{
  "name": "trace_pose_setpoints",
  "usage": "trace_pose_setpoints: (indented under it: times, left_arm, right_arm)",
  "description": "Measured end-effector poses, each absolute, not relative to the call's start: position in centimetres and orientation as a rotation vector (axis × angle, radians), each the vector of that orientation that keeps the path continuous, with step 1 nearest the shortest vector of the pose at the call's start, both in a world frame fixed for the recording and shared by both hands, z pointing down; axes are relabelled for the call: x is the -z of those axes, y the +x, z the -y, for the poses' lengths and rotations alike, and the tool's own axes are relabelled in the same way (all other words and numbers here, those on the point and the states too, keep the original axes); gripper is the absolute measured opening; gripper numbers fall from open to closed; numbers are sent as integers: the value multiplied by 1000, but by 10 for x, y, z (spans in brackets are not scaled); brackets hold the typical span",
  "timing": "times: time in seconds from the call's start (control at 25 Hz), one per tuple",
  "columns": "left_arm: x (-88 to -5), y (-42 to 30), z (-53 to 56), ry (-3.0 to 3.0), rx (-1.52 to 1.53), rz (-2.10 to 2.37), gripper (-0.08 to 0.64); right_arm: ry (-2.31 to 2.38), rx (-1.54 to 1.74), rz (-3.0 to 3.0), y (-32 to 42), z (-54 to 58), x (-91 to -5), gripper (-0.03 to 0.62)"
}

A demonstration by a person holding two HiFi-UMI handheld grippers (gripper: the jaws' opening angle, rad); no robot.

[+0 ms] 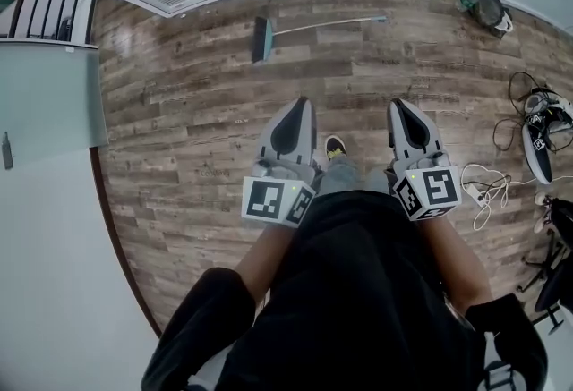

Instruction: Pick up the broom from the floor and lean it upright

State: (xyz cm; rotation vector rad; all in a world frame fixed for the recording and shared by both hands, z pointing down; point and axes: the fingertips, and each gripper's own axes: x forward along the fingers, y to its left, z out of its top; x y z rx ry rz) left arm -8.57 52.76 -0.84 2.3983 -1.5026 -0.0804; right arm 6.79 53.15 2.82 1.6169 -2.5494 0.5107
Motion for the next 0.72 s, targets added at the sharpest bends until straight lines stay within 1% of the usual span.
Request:
trace_pose_setpoints:
  times: [0.24, 0.52, 0.72]
  left_arm:
    - [7, -101, -498, 2381, 79, 1512, 21]
    - [7, -96, -473, 2353, 90, 1524, 21]
    - [15, -88, -439, 2336, 112, 1540, 21]
  right_arm:
    - [1662, -537, 2497, 71, -506, -32, 15]
    - [1627, -569, 2503, 70, -481, -35, 15]
    - [1578, -537, 2551, 72, -443, -24, 15]
